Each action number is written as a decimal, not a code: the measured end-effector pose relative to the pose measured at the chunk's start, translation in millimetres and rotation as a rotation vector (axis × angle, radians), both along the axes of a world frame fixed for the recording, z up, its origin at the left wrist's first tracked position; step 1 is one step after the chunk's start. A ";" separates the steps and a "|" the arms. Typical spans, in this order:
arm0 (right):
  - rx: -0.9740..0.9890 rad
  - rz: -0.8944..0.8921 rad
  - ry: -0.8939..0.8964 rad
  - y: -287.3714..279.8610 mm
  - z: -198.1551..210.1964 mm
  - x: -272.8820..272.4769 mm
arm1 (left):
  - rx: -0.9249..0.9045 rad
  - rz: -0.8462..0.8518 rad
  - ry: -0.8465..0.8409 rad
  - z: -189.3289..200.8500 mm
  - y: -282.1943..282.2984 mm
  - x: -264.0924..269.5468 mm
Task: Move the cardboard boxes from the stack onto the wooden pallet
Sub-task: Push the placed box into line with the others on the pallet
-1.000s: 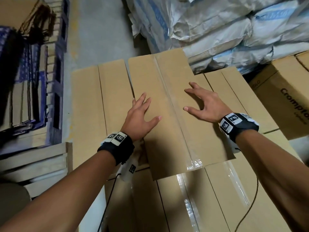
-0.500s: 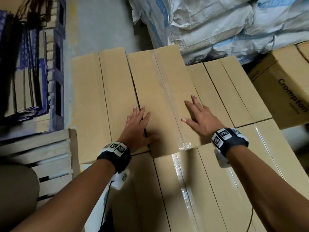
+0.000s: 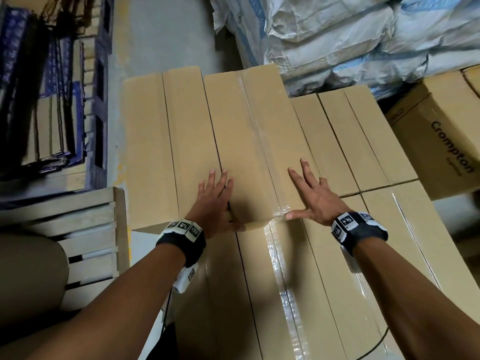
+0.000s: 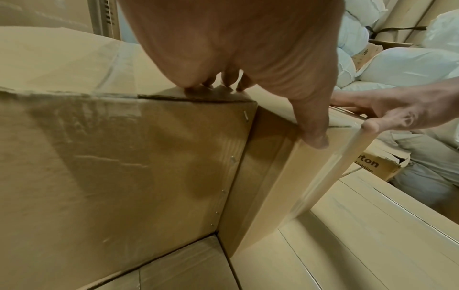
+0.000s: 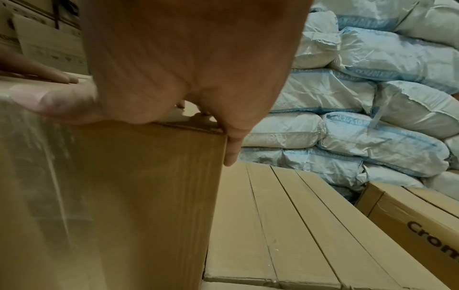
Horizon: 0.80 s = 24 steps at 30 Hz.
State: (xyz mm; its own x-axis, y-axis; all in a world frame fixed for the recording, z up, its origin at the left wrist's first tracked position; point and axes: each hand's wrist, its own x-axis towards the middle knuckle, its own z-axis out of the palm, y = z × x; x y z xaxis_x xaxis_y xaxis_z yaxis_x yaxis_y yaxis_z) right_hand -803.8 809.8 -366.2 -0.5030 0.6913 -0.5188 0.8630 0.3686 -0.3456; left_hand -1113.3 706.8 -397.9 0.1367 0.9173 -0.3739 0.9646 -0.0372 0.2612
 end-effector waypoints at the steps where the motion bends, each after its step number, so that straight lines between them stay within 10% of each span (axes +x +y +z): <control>1: 0.005 0.000 -0.004 1.1 0.3 0.2 | 0.001 0.004 -0.014 -0.4 -0.4 0.8; 24: 0.093 0.021 -0.005 30.6 -3.9 -12.4 | 0.018 0.103 -0.197 -4.5 2.9 -5.8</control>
